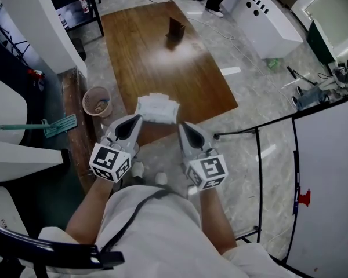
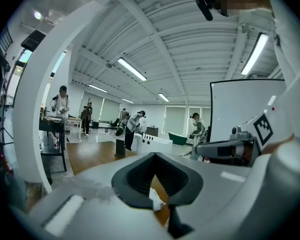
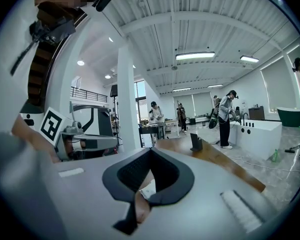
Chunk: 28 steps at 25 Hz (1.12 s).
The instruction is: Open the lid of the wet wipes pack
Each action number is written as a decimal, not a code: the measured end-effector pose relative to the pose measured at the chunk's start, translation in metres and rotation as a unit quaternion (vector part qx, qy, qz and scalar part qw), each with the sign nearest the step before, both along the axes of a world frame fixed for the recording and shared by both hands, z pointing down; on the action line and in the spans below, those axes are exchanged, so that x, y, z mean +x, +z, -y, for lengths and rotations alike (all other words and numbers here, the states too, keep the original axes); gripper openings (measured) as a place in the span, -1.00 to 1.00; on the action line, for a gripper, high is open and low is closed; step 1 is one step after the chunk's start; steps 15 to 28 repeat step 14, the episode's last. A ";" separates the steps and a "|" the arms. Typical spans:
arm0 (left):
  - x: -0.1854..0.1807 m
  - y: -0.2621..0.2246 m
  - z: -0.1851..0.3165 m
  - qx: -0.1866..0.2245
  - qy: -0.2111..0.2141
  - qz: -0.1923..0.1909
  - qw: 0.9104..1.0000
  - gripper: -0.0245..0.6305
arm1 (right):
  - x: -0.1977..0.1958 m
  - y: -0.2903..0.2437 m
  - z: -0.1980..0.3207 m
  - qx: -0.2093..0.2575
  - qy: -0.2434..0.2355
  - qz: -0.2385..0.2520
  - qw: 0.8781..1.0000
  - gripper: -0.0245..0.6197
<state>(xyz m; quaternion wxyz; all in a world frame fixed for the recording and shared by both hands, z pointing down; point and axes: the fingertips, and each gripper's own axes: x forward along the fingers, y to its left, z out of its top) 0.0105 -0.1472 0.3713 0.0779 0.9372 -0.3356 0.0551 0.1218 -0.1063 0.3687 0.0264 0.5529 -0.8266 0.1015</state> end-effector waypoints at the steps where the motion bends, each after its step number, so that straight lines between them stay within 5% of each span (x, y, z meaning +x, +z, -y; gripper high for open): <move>1: -0.001 0.000 0.001 -0.001 0.000 -0.001 1.000 -0.91 | -0.001 0.000 0.000 0.000 0.000 -0.002 1.000 -0.90; 28: -0.009 0.005 0.009 -0.004 0.003 0.001 1.000 -0.91 | -0.009 0.008 0.013 -0.015 -0.005 -0.016 1.000 -0.90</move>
